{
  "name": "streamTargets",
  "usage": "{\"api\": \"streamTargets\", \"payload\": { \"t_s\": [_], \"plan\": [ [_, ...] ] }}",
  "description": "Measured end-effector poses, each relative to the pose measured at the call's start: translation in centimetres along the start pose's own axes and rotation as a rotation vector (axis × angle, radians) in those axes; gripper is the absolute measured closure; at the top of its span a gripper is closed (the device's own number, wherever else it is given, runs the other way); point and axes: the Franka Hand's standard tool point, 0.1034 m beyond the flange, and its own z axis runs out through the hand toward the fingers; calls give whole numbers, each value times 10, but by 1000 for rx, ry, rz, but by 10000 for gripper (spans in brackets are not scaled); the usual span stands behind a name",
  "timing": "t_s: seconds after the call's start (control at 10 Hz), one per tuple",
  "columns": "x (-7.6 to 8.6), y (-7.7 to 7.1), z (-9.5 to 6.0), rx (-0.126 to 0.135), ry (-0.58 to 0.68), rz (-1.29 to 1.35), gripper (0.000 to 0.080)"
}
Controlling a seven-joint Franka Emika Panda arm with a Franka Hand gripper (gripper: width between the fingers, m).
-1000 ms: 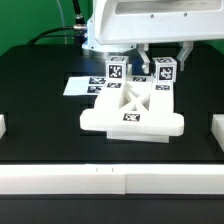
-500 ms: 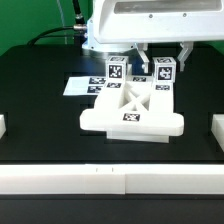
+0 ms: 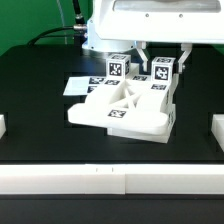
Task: Assemble chair
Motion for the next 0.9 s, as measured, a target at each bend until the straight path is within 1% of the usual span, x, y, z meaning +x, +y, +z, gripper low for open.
{"api": "streamTargets", "payload": {
  "t_s": [0.2, 0.4, 0.5, 0.6, 0.7, 0.8, 0.9],
  "plan": [
    [0, 0, 0, 1, 0, 114, 515],
    [0, -1, 0, 1, 0, 160, 515],
    [0, -1, 0, 1, 0, 158, 357],
    [0, -1, 0, 1, 0, 158, 357],
    [0, -1, 0, 1, 0, 158, 230],
    [0, -1, 0, 1, 0, 158, 166],
    [0, -1, 0, 1, 0, 158, 166]
  ]
}}
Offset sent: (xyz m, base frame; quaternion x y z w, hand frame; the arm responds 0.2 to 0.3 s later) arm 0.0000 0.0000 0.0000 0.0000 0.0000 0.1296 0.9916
